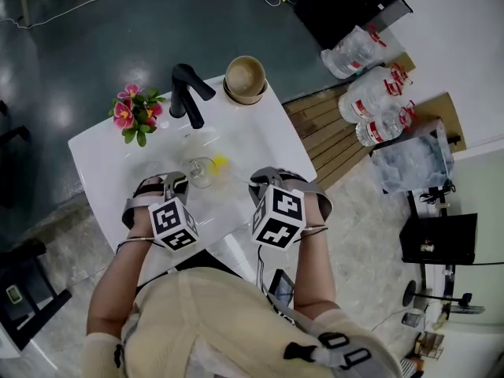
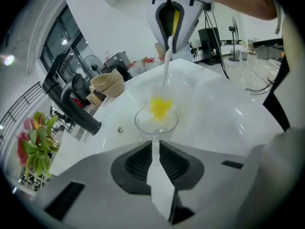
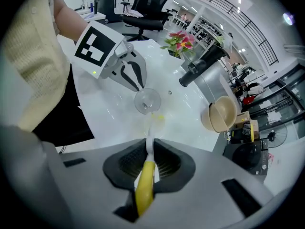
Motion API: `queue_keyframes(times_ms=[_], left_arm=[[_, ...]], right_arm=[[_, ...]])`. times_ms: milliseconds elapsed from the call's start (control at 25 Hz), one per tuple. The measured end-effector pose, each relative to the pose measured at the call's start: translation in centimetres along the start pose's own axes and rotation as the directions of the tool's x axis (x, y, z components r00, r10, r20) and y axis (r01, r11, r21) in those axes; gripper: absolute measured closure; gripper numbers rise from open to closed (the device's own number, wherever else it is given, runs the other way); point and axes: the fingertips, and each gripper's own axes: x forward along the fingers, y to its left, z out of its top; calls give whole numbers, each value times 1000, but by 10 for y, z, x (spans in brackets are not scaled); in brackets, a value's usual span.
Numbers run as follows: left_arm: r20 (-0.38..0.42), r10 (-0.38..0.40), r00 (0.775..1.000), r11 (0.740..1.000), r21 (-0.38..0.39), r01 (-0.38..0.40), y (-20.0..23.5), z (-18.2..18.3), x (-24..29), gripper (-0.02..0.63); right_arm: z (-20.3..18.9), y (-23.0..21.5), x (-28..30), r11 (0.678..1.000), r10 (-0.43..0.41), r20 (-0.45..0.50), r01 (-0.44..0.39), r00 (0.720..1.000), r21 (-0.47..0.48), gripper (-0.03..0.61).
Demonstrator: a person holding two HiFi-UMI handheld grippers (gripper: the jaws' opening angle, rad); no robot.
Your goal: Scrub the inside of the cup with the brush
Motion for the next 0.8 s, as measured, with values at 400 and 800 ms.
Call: queue_keyframes(times_ms=[400,800], left_arm=[[-15,-10,1000,988,-153,7,11,-9,2,558],[-13,-34,999,963,-269,29,18,-14,1,558]], right_arm=[[10,15,4,998,50,12,-50,999,-26,529],[27,31,4,993,103,56,-99,993,-59,529]])
